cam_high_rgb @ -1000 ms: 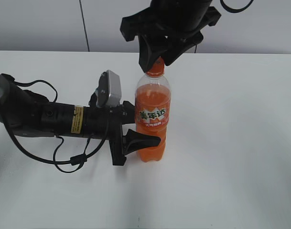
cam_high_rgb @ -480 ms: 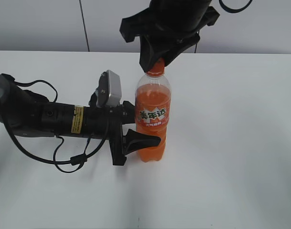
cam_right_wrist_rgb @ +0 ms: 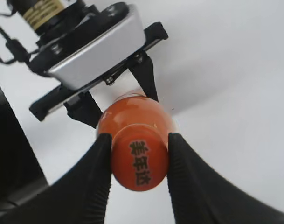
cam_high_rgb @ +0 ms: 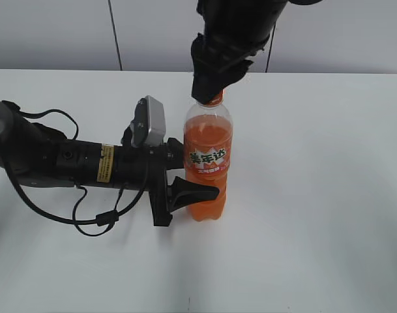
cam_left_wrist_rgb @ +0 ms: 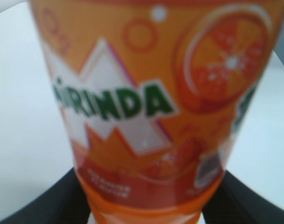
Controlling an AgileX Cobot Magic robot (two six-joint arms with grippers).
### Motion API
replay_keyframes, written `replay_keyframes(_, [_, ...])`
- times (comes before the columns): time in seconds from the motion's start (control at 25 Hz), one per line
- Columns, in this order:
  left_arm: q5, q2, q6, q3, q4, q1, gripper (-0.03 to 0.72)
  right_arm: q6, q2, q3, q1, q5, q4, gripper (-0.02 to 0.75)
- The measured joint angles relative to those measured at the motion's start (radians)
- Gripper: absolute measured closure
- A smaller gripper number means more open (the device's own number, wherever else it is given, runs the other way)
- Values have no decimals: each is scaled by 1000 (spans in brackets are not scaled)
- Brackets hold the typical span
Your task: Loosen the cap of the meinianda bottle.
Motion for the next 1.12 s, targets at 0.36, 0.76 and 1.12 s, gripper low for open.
replay_keyframes(0.36, [0, 0, 3, 0, 0, 0, 279, -804, 0, 0, 0, 9, 1, 465])
replay_keyframes(0.76, [0, 0, 5, 0, -1, 0, 279, -1092, 0, -1, 1, 11, -2, 465])
replay_keyframes(1.12, [0, 0, 2, 0, -2, 0, 279, -912, -1, -1, 1, 4, 0, 321])
